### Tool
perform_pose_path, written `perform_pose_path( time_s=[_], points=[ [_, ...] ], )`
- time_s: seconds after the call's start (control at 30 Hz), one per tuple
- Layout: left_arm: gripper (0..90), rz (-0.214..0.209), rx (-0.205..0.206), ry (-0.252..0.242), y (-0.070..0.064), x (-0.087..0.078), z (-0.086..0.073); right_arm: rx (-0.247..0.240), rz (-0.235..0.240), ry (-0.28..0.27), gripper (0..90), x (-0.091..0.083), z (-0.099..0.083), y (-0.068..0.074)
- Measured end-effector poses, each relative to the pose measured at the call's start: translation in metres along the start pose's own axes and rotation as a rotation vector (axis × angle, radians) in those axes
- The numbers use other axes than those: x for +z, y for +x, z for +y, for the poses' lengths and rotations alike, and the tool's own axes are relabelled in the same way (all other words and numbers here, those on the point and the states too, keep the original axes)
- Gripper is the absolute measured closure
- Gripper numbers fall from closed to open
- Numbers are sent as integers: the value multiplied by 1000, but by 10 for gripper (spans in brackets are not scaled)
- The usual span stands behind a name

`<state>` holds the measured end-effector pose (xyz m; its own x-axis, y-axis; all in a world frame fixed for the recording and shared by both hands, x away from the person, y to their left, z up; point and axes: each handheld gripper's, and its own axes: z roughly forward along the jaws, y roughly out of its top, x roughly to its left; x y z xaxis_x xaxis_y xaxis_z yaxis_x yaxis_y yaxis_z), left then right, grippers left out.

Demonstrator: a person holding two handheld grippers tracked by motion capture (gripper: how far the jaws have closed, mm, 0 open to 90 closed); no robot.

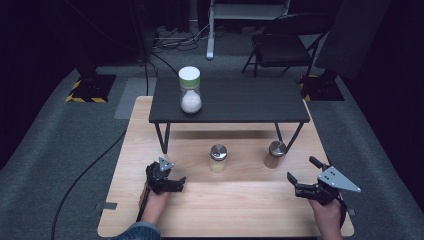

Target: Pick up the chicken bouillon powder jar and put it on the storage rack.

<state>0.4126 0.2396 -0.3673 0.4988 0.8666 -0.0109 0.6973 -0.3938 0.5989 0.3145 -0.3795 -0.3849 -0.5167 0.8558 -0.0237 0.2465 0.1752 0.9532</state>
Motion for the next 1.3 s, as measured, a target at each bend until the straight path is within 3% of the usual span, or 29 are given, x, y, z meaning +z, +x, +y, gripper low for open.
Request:
perform_pose_path(
  time_s=[0.4,0.7,1.3],
  points=[
    [23,1,-1,-1,0,0,0,9,-5,-22,0,0,-3,0],
    [22,2,-3,0,0,0,0,22,18,-26,0,1,-3,-2],
    [22,5,-7,-2,-2,0,-1,8,64,-17,0,21,13,4]
  ],
)
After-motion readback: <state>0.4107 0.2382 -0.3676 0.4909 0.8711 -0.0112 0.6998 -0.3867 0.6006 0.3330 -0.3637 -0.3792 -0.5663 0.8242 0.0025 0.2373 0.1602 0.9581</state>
